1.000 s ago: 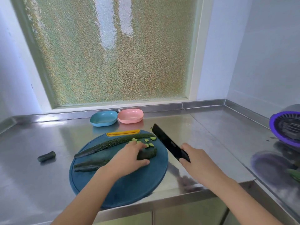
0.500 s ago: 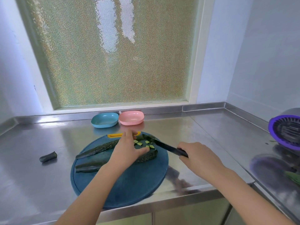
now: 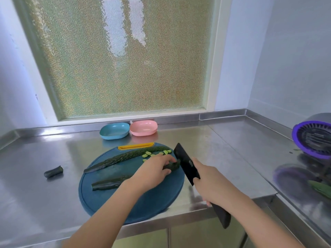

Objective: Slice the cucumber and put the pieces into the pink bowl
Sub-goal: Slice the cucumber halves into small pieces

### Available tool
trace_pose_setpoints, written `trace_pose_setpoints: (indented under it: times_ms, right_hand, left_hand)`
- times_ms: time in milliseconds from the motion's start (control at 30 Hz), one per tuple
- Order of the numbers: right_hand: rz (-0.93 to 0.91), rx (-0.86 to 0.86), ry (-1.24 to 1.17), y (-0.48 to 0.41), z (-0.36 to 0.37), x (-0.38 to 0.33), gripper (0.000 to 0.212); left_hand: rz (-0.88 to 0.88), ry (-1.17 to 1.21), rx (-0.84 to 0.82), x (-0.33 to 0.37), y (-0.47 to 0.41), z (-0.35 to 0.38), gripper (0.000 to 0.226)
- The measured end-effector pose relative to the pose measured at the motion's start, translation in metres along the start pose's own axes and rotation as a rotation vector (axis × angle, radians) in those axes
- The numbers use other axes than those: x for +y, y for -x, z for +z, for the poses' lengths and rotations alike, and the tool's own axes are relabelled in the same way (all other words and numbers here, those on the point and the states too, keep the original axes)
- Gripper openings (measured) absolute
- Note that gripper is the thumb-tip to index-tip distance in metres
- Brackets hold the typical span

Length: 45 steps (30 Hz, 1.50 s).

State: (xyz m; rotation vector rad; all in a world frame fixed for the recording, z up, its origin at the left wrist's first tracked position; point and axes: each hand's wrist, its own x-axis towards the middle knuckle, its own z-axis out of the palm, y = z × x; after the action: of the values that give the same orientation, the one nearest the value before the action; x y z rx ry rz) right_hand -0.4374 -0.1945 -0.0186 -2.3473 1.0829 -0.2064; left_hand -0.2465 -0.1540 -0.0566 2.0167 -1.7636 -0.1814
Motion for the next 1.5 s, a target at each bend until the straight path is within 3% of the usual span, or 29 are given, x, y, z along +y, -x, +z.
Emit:
trace_pose_setpoints:
  times_ms: [167, 500, 1500]
  right_hand:
    - [0.032, -0.031, -0.039, -0.001, 0.003, -0.009, 0.067]
    - [0.105, -0.008, -0.169, 0.001, 0.014, -0.01, 0.069]
    - [0.089, 0.0, -0.151, 0.001, 0.003, -0.015, 0.072]
  left_hand:
    - [0.024, -0.003, -0.01, 0.0, -0.001, 0.016, 0.05]
    - [0.017, -0.094, 0.168, 0.003, 0.006, 0.027, 0.043]
    - [0.003, -0.157, 0.099, 0.002, 0.008, 0.027, 0.046]
